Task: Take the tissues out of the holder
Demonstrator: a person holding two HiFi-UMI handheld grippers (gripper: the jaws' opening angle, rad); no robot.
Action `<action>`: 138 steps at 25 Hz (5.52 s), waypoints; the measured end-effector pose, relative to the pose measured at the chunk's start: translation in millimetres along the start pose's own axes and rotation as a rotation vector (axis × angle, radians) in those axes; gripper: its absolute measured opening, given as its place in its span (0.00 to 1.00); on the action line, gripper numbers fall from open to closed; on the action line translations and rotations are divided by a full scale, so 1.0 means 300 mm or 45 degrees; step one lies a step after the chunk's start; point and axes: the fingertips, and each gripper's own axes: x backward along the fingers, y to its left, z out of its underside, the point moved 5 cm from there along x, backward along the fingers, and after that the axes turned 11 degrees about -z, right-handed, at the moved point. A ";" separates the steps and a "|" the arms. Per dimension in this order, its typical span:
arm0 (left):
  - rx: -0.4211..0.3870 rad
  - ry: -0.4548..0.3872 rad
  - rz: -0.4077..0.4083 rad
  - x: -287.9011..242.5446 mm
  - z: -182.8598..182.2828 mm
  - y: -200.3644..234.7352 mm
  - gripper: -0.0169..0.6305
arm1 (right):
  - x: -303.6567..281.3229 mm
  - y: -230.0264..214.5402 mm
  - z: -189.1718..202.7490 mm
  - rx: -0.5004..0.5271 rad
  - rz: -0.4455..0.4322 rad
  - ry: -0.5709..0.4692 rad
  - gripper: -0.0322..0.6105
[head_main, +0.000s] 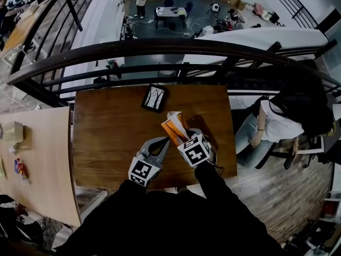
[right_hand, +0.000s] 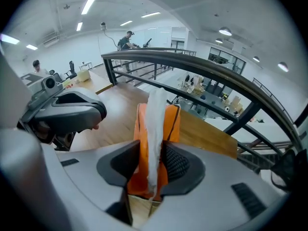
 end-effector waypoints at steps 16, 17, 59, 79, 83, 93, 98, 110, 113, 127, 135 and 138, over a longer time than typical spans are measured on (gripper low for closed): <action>0.073 0.023 -0.102 0.103 0.085 0.118 0.04 | -0.141 0.125 -0.050 0.051 -0.088 0.006 0.28; 0.071 0.025 -0.109 0.102 0.090 0.126 0.04 | -0.151 0.124 -0.053 0.051 -0.091 0.007 0.28; 0.146 0.190 -0.164 0.032 0.348 0.300 0.04 | -0.485 0.113 0.019 0.101 -0.061 0.139 0.28; 0.140 0.227 -0.160 0.054 0.338 0.289 0.04 | -0.474 0.135 0.018 0.092 -0.159 0.146 0.37; 0.142 0.218 -0.145 0.057 0.326 0.284 0.04 | -0.427 0.141 -0.006 0.069 -0.187 0.102 0.37; 0.119 0.195 -0.043 0.080 0.199 0.194 0.04 | -0.180 0.164 -0.060 0.122 -0.380 -0.261 0.37; 0.106 0.155 0.012 0.115 0.085 0.116 0.04 | -0.026 0.190 -0.050 0.168 -0.459 -0.497 0.36; 0.033 0.078 0.064 0.186 -0.122 -0.120 0.04 | 0.298 0.224 0.025 0.133 -0.516 -0.876 0.06; 0.017 0.080 0.073 0.189 -0.158 -0.154 0.04 | 0.363 0.222 0.034 0.169 -0.520 -0.918 0.06; 0.050 -0.002 0.107 0.203 -0.405 -0.280 0.04 | 0.627 0.222 0.018 0.281 -0.523 -1.090 0.06; 0.029 -0.044 0.125 0.191 -0.487 -0.327 0.04 | 0.705 0.221 -0.030 0.324 -0.511 -1.126 0.06; 0.025 -0.054 0.124 0.188 -0.505 -0.338 0.04 | 0.717 0.216 -0.031 0.332 -0.505 -1.135 0.06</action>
